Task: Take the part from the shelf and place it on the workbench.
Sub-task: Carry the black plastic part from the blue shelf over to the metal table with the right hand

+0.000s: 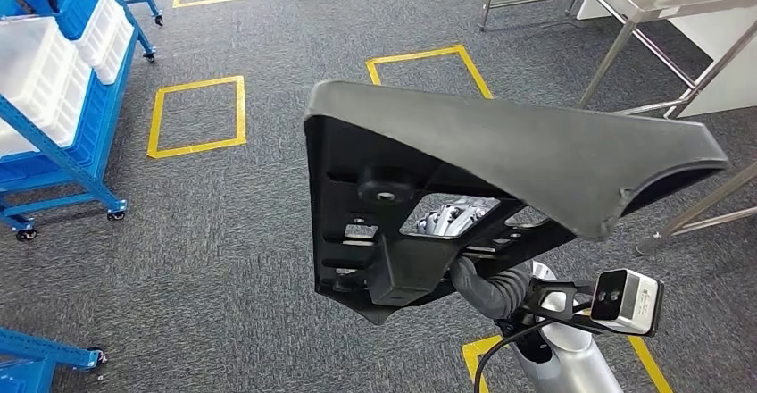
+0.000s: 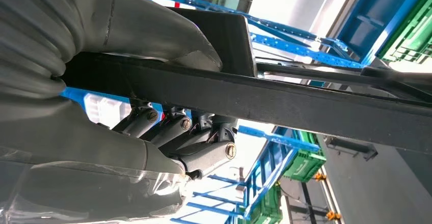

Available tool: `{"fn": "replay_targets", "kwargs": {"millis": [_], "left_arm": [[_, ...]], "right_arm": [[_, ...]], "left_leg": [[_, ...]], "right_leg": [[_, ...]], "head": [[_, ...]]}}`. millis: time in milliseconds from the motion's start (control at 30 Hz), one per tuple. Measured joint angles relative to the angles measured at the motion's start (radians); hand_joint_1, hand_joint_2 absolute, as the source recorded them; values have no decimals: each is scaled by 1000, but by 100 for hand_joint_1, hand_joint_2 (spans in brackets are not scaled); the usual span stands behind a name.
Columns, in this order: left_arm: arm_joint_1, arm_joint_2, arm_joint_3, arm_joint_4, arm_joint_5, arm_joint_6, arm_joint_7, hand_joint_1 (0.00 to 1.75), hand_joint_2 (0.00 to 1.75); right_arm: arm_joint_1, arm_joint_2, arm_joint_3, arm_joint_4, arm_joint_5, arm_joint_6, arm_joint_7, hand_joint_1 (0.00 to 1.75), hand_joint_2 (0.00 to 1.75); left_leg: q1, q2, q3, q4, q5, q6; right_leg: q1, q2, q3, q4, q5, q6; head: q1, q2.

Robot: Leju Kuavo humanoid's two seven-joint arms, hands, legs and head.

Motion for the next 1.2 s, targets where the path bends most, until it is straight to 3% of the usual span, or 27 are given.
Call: {"fn": "replay_targets", "kwargs": {"millis": [33,100,167,200,233,267,300,367,433,500,567,600,667,733,767,800,833,900,967,1033,1100,1167,1200], "left_arm": [[-2,-1,0,0,6,0,-3,0,0],[-5,-6,2,0,25,2,-12,0,0],[-4,-11,6,0,40,8,-15,0,0],[-2,-14,9,0,43,13,-13,0,0],[0,-16,10,0,45,18,-10,0,0],[1,-17,10,0,45,22,-7,0,0],[2,-18,11,0,44,26,-5,0,0],[2,-17,12,0,47,35,-4,0,0],[1,-13,17,-1,54,46,3,0,0],[0,-8,23,-2,63,56,14,0,0],[-3,-5,27,-2,68,69,27,0,0],[-3,-5,29,-2,69,76,34,0,0],[2,-4,33,-2,69,88,44,0,0],[8,-5,36,-2,68,92,45,0,0],[9,-5,37,-2,68,90,42,0,0],[10,-5,37,-2,67,85,36,0,0],[10,-5,37,-2,66,79,29,0,0],[10,-3,37,-2,64,61,11,0,0],[9,3,37,-3,65,45,-5,0,0],[4,9,37,-3,66,32,-16,0,0],[0,17,37,-3,64,22,-27,0,0],[1,25,37,-3,61,14,-38,0,0],[3,29,37,-3,59,12,-42,0,0]], "right_arm": [[-2,0,0,0,-1,7,0,166,175],[-12,0,0,2,-6,22,3,166,175],[-21,0,0,6,-12,30,7,166,175],[-24,0,0,10,-13,31,11,166,175],[-25,0,0,13,-14,31,15,166,175],[-26,0,0,17,-14,30,19,166,175],[-29,0,0,21,-14,30,22,166,175],[-40,0,0,28,-16,30,25,166,175],[-53,1,0,36,-27,30,36,166,175],[-65,1,0,43,-43,25,55,166,175],[-75,1,2,48,-58,17,72,166,175],[-81,1,3,51,-64,12,78,166,175],[-88,1,5,57,-70,2,86,166,175],[-85,0,7,64,-69,-8,87,166,175],[-81,0,8,67,-67,-13,83,166,175],[-76,-1,8,69,-63,-18,74,166,175],[-72,-1,8,70,-60,-22,64,166,175],[-65,-3,9,72,-50,-30,40,166,175],[-54,-4,9,74,-41,-37,22,166,175],[-43,-5,9,77,-36,-40,13,166,175],[-37,-4,9,78,-33,-40,5,166,175],[-31,-3,9,80,-31,-39,-5,166,175],[-26,-3,9,81,-31,-38,-9,166,175]], "left_leg": [[2,-6,-1,6,-6,-6],[7,-49,-27,69,-46,-15],[8,-89,-93,207,-111,-19],[8,-95,-127,271,-133,-19],[8,-96,-148,304,-135,-19],[8,-98,-150,297,-116,-17],[8,-103,-132,249,-79,-13],[9,-136,-70,102,-5,-4],[6,-163,-33,18,20,4],[4,-154,-27,6,20,12],[6,-134,-21,-6,28,24],[8,-123,-19,-13,31,29],[6,-101,-17,-16,32,35],[6,-77,-18,-16,30,35],[6,-66,-18,-15,28,33],[7,-55,-17,-13,26,31],[8,-46,-15,-11,23,27],[4,-30,-13,-4,15,17],[1,-15,-10,0,8,4],[5,-4,-6,2,2,-9],[10,-35,-20,44,-30,-19],[13,-82,-76,167,-95,-24],[13,-92,-114,241,-125,-24]], "right_leg": [[-1,9,1,-3,2,-6],[-6,25,5,-9,7,-17],[-5,42,5,-10,8,-23],[-4,53,5,-9,7,-24],[-2,65,6,-8,7,-24],[-1,76,7,-7,7,-24],[0,89,9,-6,7,-24],[2,111,9,-1,5,-21],[-1,131,4,2,4,-13],[-5,149,-1,1,8,-1],[-3,122,-10,18,-6,9],[-2,95,-25,50,-27,14],[-7,47,-82,170,-92,22],[-16,36,-132,269,-123,31],[-19,33,-132,268,-111,35],[-23,27,-111,228,-83,38],[-25,16,-77,163,-50,39],[-19,-15,-14,41,-10,34],[-11,-21,2,4,-8,23],[-12,2,2,2,-6,11],[-15,20,6,-3,-2,-2],[-15,37,8,-5,-1,-10],[-14,47,8,-4,-2,-12]], "head": [[0,0],[-1,0],[-3,0],[-3,0],[-3,0],[-3,0],[-3,0],[-3,0],[-3,0],[-3,0],[-1,0],[0,0],[3,0],[3,0],[3,0],[3,0],[3,0],[3,0],[1,0],[1,0],[0,0],[-2,0],[-2,0]]}}
